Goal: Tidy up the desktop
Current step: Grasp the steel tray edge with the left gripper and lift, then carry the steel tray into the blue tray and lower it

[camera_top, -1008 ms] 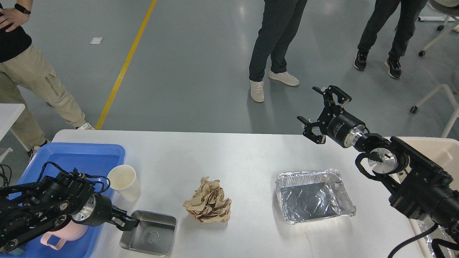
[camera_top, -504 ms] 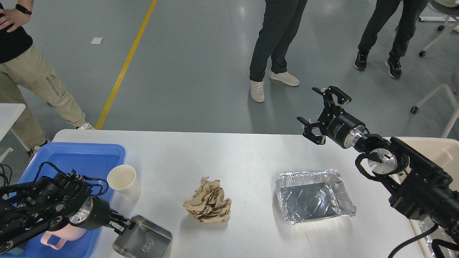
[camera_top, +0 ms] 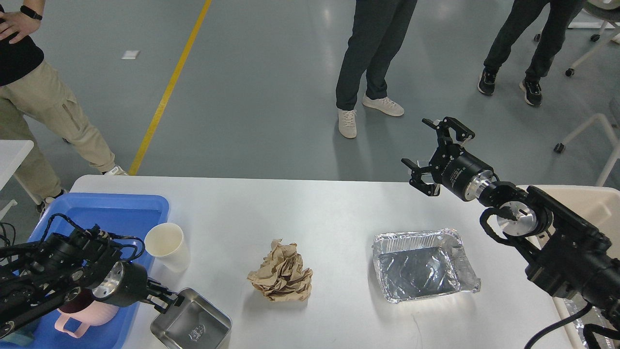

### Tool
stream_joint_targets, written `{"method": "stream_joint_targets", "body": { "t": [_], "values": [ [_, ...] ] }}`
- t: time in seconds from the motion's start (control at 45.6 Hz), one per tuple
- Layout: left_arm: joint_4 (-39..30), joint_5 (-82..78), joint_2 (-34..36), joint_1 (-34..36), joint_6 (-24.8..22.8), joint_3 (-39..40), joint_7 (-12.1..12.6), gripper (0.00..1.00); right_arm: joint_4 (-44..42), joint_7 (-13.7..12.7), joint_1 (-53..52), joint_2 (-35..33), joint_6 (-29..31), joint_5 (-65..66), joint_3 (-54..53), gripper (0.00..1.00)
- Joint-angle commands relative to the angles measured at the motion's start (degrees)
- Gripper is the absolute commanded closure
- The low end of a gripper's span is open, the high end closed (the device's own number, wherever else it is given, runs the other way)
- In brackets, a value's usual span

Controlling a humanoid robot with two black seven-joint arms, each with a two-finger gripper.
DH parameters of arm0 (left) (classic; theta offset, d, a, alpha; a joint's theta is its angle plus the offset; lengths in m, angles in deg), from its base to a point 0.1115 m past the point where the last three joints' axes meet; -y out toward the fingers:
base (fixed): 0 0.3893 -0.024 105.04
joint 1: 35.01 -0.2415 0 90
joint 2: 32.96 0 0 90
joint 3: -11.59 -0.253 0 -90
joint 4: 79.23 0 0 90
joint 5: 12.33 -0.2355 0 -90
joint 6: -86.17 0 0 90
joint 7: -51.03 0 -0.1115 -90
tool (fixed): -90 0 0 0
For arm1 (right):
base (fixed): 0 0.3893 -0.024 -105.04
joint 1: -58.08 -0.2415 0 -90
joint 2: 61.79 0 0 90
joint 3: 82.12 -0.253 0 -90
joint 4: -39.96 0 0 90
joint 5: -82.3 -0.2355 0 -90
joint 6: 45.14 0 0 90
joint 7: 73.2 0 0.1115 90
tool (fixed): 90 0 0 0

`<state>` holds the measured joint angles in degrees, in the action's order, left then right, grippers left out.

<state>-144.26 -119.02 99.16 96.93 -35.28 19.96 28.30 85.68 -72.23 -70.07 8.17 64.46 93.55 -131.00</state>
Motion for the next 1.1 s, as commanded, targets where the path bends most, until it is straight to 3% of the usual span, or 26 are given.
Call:
{"method": "stream_joint_targets", "body": {
  "t": [0.0,0.11,0.679,1.074],
  "values": [
    [-0.89,0.51,1.47,0.51,-0.11,0.42,-1.00,0.99,-0.02,0.00,-0.08,0.00,0.00,0.00,0.01,0.00],
    [-2.56,0.69,3.32,1.30,-0.46,1.82,-2.49,0.99,-0.02,0.00,-0.17,0.00,0.00,0.00,0.01,0.00],
    [-17.67,16.94,20.10,1.39,-2.92,13.78,-3.98,0.97,-0.02,0.00,-0.35,0.00,0.00,0.00,0.10,0.00],
    [-17.42,19.23,35.13,1.13,-1.69,17.12,-4.60,0.97,-0.02,0.00,-0.43,0.00,0.00,0.00,0.01,0.00]
  ]
}}
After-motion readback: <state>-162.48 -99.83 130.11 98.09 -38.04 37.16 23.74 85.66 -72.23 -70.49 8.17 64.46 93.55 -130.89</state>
